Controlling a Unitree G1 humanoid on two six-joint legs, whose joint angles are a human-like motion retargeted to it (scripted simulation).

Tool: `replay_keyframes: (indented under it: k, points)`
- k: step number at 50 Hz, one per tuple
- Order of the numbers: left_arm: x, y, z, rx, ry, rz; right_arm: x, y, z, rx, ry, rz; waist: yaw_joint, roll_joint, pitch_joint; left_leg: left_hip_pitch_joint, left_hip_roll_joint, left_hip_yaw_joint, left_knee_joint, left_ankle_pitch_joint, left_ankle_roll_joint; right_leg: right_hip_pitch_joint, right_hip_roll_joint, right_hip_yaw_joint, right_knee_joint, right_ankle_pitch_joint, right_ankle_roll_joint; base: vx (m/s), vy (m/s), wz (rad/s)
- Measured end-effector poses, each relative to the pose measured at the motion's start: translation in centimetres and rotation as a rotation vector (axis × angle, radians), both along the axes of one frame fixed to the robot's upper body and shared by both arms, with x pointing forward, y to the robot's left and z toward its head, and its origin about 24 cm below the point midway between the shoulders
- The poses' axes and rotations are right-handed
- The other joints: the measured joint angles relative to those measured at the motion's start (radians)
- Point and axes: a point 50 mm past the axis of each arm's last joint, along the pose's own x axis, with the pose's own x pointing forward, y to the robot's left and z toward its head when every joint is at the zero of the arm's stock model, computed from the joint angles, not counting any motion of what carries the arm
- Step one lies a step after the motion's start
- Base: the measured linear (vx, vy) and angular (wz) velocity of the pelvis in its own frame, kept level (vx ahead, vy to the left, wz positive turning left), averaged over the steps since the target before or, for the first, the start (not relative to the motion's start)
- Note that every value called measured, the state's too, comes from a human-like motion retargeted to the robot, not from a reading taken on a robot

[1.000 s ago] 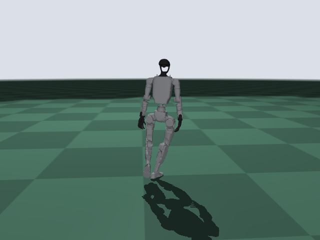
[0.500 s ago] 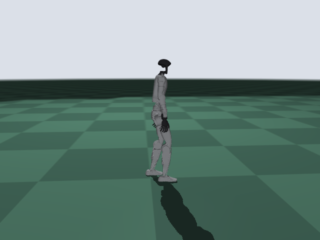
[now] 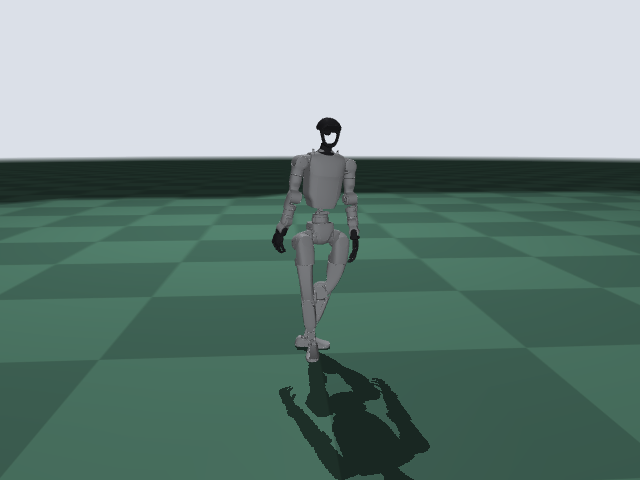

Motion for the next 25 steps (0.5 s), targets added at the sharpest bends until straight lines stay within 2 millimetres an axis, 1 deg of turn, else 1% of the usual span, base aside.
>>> replay_keyframes:
  k: [2,3,5,7,8,9,10,11,12,13,14,15,17,18,20,23,24,25]
  points:
    - [-0.2,0.4,0.1,0.029,0.001,-0.009,-0.2,-0.1,0.0,-0.026,-0.014,-0.005,0.009,-0.02,0.008,0.016,-0.002,0.033,0.059,0.016,0.041,0.024,-0.008,0.038,-0.027,-0.001,-0.018,0.25,-0.2,-1.04]
    - [-0.5,0.7,0.1,0.041,0.009,-0.008,-0.3,-0.1,0.0,-0.031,-0.017,-0.002,0.01,-0.034,0.006,0.016,-0.005,0.023,0.097,0.037,0.07,0.044,-0.021,0.036,-0.048,0.0,-0.02,0.36,-0.23,-1.43]
    - [-1.7,1.8,0.2,0.08,0.041,0.021,0.0,0.0,-0.1,-0.031,-0.026,0.02,0.07,-0.078,0.038,0.087,0.031,0.043,0.244,0.059,0.1,0.129,-0.027,0.127,-0.063,-0.031,-0.023,0.65,-0.47,-2.35]
    - [-1.8,2.6,0.3,0.116,0.05,0.046,1.4,0.1,-0.3,-0.041,-0.074,0.023,0.121,-0.115,0.088,0.088,0.143,-0.072,0.504,0.078,0.1,0.216,-0.019,0.202,-0.083,-0.082,-0.04,0.92,-0.83,-2.04]
    - [-1.7,2.8,0.4,0.123,0.051,0.057,2.1,0.3,-0.5,-0.045,-0.105,0.017,0.137,-0.106,0.11,0.028,0.218,-0.171,0.663,0.086,0.1,0.243,0.008,0.213,-0.109,-0.085,-0.059,0.44,-0.57,-0.91]
    - [-1.7,2.7,0.3,0.117,0.056,0.072,2.8,0.4,-0.6,-0.049,-0.135,0.014,0.141,-0.088,0.112,-0.065,0.254,-0.279,0.779,0.118,0.1,0.249,0.035,0.209,-0.134,-0.073,-0.071,-0.08,-0.22,-0.22]
    - [-1.9,2.5,0.3,0.104,0.064,0.09,3.5,0.5,-0.7,-0.053,-0.166,0.013,0.139,-0.065,0.103,-0.175,0.269,-0.392,0.872,0.162,0.1,0.243,0.062,0.197,-0.159,-0.053,-0.08,-0.44,0.35,0.66]
    - [-2.2,2.1,0.2,0.081,0.078,0.103,3.9,0.6,-0.8,-0.059,-0.189,0.016,0.112,-0.048,0.076,-0.313,0.17,-0.543,0.892,0.22,0.1,0.216,0.048,0.158,-0.183,-0.02,-0.058,-0.49,0.69,1.11]
    - [-2.5,1.6,0.1,0.057,0.09,0.114,4.4,0.5,-0.9,-0.066,-0.212,0.018,0.095,-0.039,0.052,-0.42,0.073,-0.655,0.885,0.275,0.098,0.192,0.024,0.132,-0.202,0.008,-0.035,-0.31,0.87,1.06]
    - [-2.8,1.0,-0.1,0.033,0.098,0.118,4.7,0.3,-0.9,-0.077,-0.232,0.022,0.1,-0.046,0.036,-0.467,-0.021,-0.688,0.823,0.323,0.093,0.177,-0.022,0.133,-0.21,0.024,-0.009,-0.1,0.64,0.46]
    - [-3.0,0.6,-0.1,0.02,0.104,0.115,5.2,0.2,-0.9,-0.081,-0.252,0.025,0.103,-0.05,0.027,-0.494,-0.054,-0.698,0.765,0.34,0.084,0.169,-0.043,0.135,-0.213,0.027,0.003,0.07,0.36,0.05]
    - [-3.1,0.5,-0.2,0.012,0.108,0.109,5.7,0.3,-1.0,-0.081,-0.271,0.028,0.106,-0.052,0.021,-0.51,-0.055,-0.696,0.71,0.34,0.075,0.165,-0.052,0.137,-0.212,0.023,0.008,0.2,0.14,0.03]
    - [-3.1,0.4,-0.2,0.005,0.11,0.083,6.8,0.3,-1.0,-0.067,-0.303,0.036,0.111,-0.044,0.02,-0.525,-0.016,-0.635,0.57,0.277,0.058,0.168,-0.047,0.142,-0.216,0.012,0.011,0.22,0.08,-0.02]
    - [-3.1,0.5,-0.2,0.005,0.112,0.068,7.5,0.3,-1.0,-0.058,-0.318,0.043,0.114,-0.034,0.024,-0.532,-0.004,-0.609,0.491,0.249,0.041,0.173,-0.037,0.142,-0.22,0.007,0.012,0.21,0.1,-0.2]
    - [-3.2,0.7,-0.1,0.011,0.114,0.043,8.8,0.4,-1.0,-0.04,-0.348,0.062,0.128,0.002,0.039,-0.552,-0.018,-0.652,0.338,0.239,-0.031,0.197,0.002,0.152,-0.229,-0.004,0.015,0.36,0.13,-0.46]
    - [-3.3,1.2,0.0,0.018,0.126,0.021,10.6,0.8,-0.9,-0.016,-0.395,0.093,0.145,0.066,0.064,-0.586,-0.041,-0.85,0.181,0.285,-0.272,0.241,0.078,0.178,-0.238,-0.029,0.021,0.39,0.14,-0.52]
    - [-3.5,1.3,0.0,0.018,0.136,0.017,11.0,1.0,-0.9,-0.007,-0.41,0.1,0.145,0.077,0.067,-0.593,-0.05,-0.909,0.153,0.294,-0.314,0.253,0.091,0.182,-0.237,-0.038,0.027,0.41,0.13,-0.17]
    - [-3.7,1.4,0.0,0.018,0.147,0.013,11.3,1.1,-0.9,0.003,-0.424,0.106,0.142,0.083,0.069,-0.597,-0.061,-0.965,0.133,0.299,-0.337,0.264,0.1,0.184,-0.236,-0.049,0.033,0.39,0.12,-0.04]
